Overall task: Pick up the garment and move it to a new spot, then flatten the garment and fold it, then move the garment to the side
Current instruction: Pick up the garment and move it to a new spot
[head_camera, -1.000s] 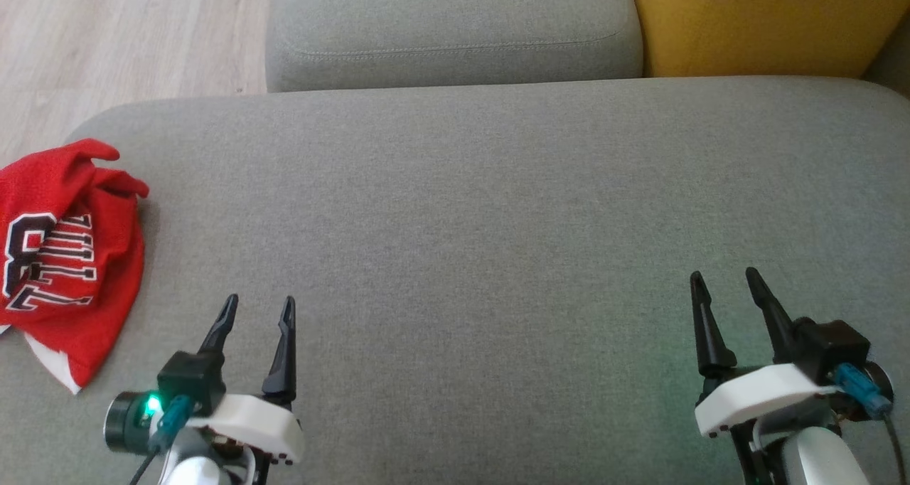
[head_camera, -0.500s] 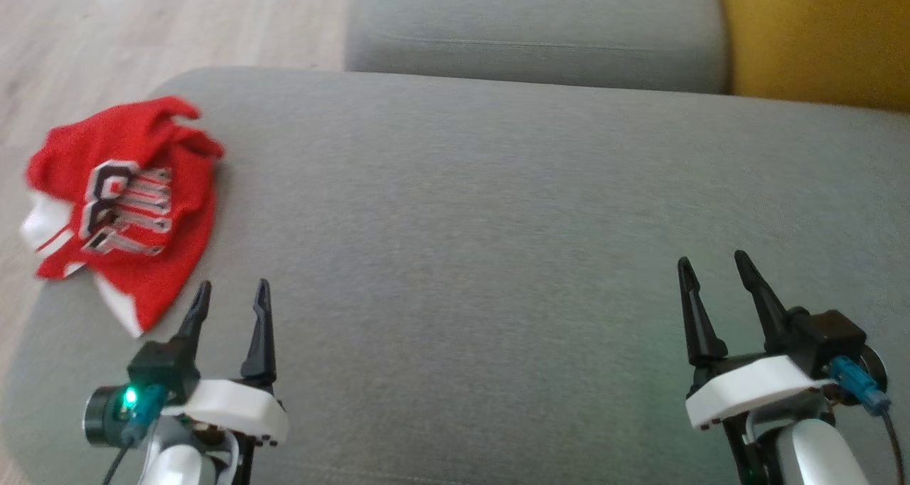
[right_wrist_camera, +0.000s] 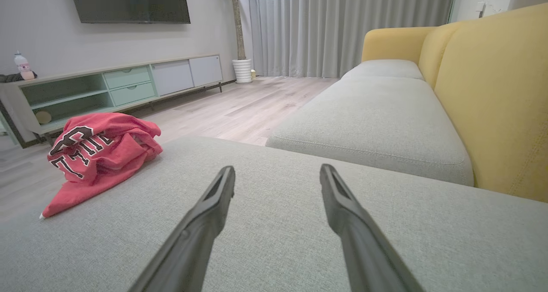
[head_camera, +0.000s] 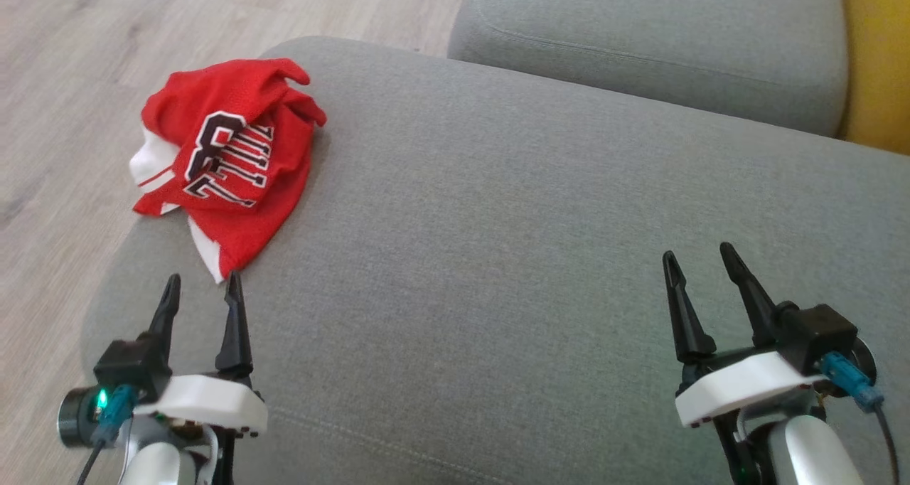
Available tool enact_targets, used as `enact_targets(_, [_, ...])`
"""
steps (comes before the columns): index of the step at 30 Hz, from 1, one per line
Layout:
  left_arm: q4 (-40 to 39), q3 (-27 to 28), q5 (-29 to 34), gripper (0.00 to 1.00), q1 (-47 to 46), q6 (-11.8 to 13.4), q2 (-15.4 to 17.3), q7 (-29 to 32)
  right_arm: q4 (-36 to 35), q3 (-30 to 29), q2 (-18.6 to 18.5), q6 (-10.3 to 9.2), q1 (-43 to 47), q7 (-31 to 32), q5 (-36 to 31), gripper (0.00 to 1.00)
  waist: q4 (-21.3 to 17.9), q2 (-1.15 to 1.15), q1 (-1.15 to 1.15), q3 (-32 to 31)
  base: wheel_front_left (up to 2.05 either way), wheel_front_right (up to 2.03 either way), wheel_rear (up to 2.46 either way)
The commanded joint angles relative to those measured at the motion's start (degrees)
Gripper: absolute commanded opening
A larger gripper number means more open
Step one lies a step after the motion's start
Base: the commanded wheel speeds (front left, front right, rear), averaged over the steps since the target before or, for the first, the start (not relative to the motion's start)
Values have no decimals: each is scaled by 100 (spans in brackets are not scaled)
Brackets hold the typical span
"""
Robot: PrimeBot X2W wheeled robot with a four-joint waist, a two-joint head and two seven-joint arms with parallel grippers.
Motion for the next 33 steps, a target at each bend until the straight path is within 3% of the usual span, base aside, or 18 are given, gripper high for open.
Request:
enact_targets(1, [-207,201,12,100,-187,-9,22,-71,-227,144,-20,-5,-117,9,7,100,41,0,0,3,0,0,0])
enact_targets(12, [-231,341,35,100,-229,-89,-61,-71,-283,152,-20,-5,-123,27,1,100,103,0,0,86,0,0,0])
enact_targets(19, [-131,593,-87,100,-774,-117,-87,-71,-532,134,-20,-5,-402,232,-184,100,8,0,0,801,0,0,0])
enact_targets(27, [511,952,-131,100,-1919,-188,175,-71,-886,126,-33,-5,-828,537,-500,100,-195,0,0,1802,0,0,0])
enact_targets(33, [1711,1063,-82,100,-3089,-391,578,-71,-1042,202,-156,-5,-1187,675,-600,100,-350,0,0,2417,0,0,0])
